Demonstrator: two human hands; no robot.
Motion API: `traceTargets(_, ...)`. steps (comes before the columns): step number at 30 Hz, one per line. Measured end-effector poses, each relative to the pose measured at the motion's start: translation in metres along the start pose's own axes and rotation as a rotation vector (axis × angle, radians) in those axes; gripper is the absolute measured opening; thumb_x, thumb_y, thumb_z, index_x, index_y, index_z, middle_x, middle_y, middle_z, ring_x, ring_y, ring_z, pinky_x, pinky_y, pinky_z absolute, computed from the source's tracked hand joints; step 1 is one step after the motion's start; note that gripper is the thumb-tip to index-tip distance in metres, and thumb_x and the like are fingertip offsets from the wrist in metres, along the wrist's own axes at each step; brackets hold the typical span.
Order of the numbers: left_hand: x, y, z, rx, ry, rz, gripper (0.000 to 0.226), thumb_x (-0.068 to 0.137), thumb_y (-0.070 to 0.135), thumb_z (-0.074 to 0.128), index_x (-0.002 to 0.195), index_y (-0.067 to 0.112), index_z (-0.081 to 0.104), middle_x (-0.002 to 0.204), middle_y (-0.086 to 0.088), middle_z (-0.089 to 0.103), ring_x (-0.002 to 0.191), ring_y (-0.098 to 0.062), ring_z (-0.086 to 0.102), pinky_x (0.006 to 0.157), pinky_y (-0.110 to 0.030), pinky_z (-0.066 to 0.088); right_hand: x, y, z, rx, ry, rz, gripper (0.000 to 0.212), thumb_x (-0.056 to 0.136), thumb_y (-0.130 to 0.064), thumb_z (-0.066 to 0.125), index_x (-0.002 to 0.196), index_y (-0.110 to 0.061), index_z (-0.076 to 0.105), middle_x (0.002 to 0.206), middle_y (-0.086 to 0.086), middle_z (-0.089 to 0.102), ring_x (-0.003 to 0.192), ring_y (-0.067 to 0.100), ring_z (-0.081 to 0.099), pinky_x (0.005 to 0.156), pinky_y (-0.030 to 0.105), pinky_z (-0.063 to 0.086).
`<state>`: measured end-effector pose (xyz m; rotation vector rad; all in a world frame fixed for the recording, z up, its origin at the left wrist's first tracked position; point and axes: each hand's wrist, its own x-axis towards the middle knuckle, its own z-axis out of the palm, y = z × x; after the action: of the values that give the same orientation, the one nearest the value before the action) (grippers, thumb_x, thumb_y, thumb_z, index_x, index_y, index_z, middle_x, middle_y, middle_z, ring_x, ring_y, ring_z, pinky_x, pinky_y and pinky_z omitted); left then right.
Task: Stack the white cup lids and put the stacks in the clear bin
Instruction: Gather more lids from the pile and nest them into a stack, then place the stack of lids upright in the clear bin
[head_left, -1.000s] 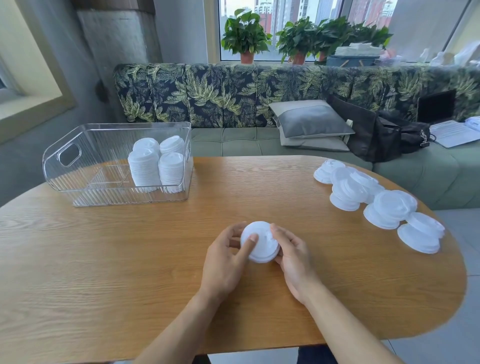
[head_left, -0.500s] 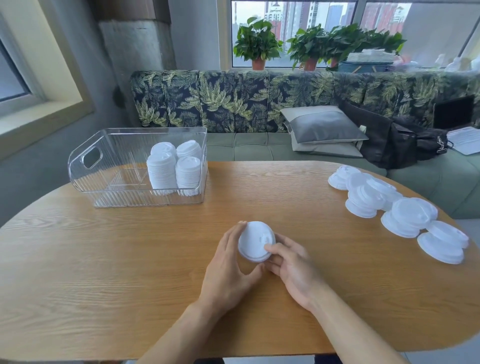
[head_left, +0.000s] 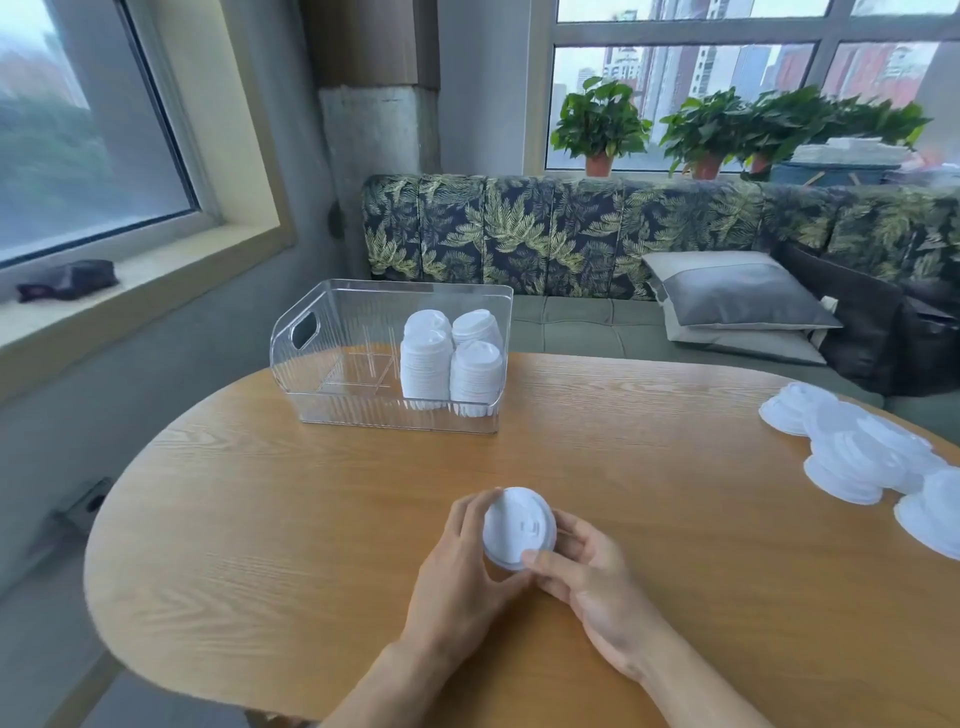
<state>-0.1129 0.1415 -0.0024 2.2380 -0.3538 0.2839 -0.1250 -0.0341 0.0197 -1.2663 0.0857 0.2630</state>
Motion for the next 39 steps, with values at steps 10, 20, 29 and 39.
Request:
traceTargets(10, 0.024, -0.022, -0.029, 0.142, 0.04, 0.019, 0.09, 0.079, 0.062, 0.066, 0.156, 0.042, 0.024, 0.147, 0.028, 0.033, 0.129, 0.005, 0.045, 0.081, -0.008, 0.043, 0.037, 0.007, 0.048, 0.175, 0.043, 0.009, 0.054, 0.078, -0.018, 0.085, 0.125, -0.002, 0.063, 0.117, 0.022, 0.075, 0.108, 0.03, 0.073, 0.094, 0.039, 0.052)
traceTargets(20, 0.056, -0.036, -0.05, 0.113, 0.052, 0.048, 0.078, 0.079, 0.069, 0.07, 0.14, 0.072, 0.021, 0.14, 0.035, 0.035, 0.124, 0.007, 0.048, 0.085, -0.019, 0.052, 0.074, 0.003, 0.072, 0.29, 0.076, 0.001, 0.055, 0.074, -0.027, 0.081, 0.117, 0.004, 0.067, 0.099, 0.021, 0.072, 0.088, 0.026, 0.068, 0.087, 0.039, 0.048)
traceTargets(29, 0.194, -0.007, -0.091, 0.265, 0.121, 0.089, 0.069, 0.081, 0.047, 0.08, 0.135, 0.029, 0.041, 0.135, 0.005, 0.045, 0.099, -0.027, 0.062, 0.076, -0.043, 0.055, 0.101, -0.01, 0.04, 0.081, 0.376, -0.174, 0.028, 0.1, -0.024, 0.063, 0.109, 0.001, 0.067, 0.085, 0.018, 0.078, 0.072, 0.028, 0.072, 0.064, 0.037, 0.057)
traceTargets(39, 0.27, -0.011, -0.069, 0.551, 0.048, 0.1, 0.059, 0.086, 0.051, 0.074, 0.129, 0.022, 0.044, 0.128, -0.005, 0.062, 0.119, -0.031, 0.051, 0.1, -0.04, 0.036, 0.106, -0.006, 0.022, -0.015, 0.324, -0.258, 0.014, 0.097, -0.01, 0.066, 0.1, 0.004, 0.067, 0.072, 0.023, 0.071, 0.059, 0.027, 0.066, 0.051, 0.03, 0.053)
